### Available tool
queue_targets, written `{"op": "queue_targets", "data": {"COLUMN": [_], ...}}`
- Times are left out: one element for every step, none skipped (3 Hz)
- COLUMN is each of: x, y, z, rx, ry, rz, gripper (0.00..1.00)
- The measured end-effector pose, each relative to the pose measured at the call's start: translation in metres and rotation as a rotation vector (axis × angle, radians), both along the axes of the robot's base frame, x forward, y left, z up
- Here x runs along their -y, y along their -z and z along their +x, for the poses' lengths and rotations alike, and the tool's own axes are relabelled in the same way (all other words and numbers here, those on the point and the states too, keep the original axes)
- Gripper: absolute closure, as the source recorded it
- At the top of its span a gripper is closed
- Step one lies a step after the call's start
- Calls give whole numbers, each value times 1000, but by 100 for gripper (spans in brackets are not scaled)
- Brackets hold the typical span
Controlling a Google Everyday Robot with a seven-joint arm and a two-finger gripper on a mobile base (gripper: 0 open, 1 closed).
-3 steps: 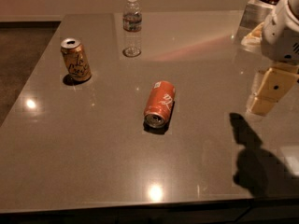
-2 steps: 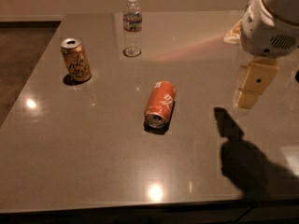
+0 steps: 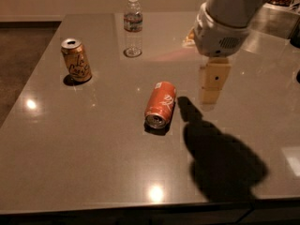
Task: Pick coke can
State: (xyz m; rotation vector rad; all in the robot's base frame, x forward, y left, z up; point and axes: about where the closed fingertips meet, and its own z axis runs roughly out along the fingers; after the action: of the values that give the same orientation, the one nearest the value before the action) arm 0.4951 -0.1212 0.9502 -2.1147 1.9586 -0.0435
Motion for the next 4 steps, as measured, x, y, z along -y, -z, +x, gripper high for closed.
{"op": "queue_targets", "data": {"x": [-26, -47, -70, -78], "y": [21, 41, 65, 80], "z": [8, 9, 6, 5], "rx": [-17, -43, -81, -113], "ry": [-105, -219, -378, -452], "rz": [10, 23, -14, -42], "gripper": [0, 0, 0, 0]}}
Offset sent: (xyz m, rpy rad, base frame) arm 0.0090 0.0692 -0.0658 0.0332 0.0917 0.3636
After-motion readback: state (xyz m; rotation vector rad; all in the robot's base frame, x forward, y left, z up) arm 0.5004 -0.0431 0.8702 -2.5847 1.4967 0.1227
